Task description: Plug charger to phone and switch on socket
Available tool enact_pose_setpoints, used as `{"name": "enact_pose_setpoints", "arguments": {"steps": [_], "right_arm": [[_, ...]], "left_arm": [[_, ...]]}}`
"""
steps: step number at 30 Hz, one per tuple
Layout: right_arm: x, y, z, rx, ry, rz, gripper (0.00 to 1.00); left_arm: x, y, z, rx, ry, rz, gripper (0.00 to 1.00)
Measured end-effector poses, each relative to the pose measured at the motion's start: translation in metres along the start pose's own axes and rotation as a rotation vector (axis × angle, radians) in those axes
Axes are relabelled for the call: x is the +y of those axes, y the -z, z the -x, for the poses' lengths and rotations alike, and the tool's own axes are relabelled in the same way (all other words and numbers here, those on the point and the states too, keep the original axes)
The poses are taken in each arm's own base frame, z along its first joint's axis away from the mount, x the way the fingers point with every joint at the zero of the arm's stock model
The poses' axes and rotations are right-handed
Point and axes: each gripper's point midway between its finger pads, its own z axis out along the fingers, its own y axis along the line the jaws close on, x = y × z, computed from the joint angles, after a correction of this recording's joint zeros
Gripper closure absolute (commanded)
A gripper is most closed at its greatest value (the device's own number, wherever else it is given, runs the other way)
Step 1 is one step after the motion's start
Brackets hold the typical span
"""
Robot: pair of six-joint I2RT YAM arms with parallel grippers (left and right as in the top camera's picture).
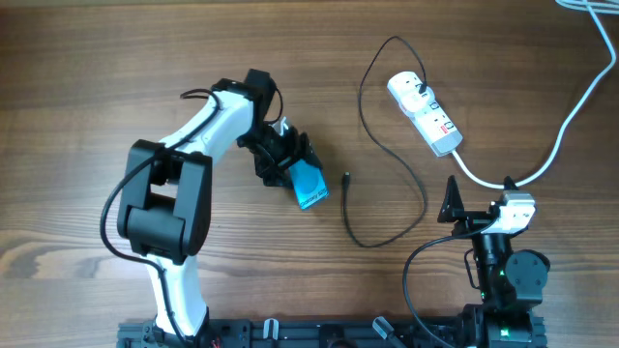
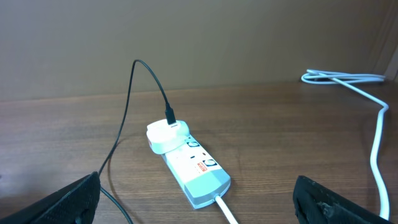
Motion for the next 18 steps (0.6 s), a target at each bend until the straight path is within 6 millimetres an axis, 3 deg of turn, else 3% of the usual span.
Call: {"name": "enact_pose_setpoints", "arguments": {"steps": [6, 10, 18], "right_arm": [[0.0, 0.0, 0.0, 0.0, 0.0, 0.0, 0.0], [0.0, 0.0, 0.0, 0.0, 0.0, 0.0, 0.0], [0.0, 0.0, 0.0, 0.0, 0.0, 0.0, 0.0]], "left_arm": [[-0.048, 0.02, -0.014, 0.13, -0.013, -0.328, 0.28], [-0.076, 0.053, -0.022, 0.224, -0.027, -0.581, 0.28], [-0.077, 0.096, -0.011, 0.274, 0.1, -0.751, 0.28]]}}
